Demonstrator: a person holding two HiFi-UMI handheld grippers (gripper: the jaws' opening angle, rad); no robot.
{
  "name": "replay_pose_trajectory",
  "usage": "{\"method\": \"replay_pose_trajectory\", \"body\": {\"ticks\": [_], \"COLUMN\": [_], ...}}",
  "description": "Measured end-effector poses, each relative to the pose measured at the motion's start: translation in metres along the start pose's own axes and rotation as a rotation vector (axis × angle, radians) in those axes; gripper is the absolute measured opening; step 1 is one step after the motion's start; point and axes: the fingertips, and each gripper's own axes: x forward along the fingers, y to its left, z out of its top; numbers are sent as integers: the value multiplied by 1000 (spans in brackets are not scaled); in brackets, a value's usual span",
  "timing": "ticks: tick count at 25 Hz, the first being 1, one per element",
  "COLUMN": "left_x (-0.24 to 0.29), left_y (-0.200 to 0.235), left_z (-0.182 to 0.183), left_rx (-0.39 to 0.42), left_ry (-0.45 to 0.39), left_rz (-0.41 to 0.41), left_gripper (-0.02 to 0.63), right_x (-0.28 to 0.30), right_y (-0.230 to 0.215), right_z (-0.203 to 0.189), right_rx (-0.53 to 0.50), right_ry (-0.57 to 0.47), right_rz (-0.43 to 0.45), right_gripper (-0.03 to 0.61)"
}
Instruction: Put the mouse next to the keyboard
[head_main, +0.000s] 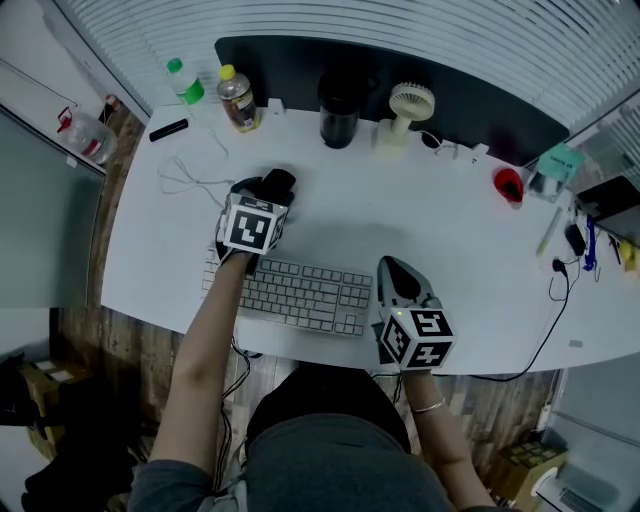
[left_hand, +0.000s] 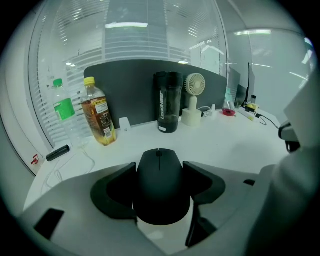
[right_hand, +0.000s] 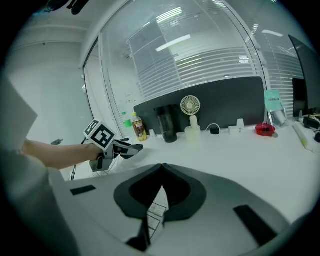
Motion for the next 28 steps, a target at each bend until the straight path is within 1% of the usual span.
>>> {"method": "replay_pose_trajectory", "body": {"ticks": [8, 15, 21, 28], "left_x": [-32, -63, -87, -112], "left_y": [-20, -40, -60, -80], "left_z": [-1, -10, -23, -39], "left_rx": [20, 25, 25, 54], "left_ry": [-26, -48, -57, -59], "left_rz": [-8, -20, -36, -46], "left_gripper": [299, 299, 299, 299], "right_x": [-20, -45, -72, -104], "right_y": [13, 24, 31, 38], "right_z": [-6, -16, -30, -48], "right_rx": [-7, -6, 6, 22], "right_ry": [-21, -41, -63, -77], "right_rz": [-8, -28, -55, -95], "right_gripper": [5, 5, 5, 5]}}
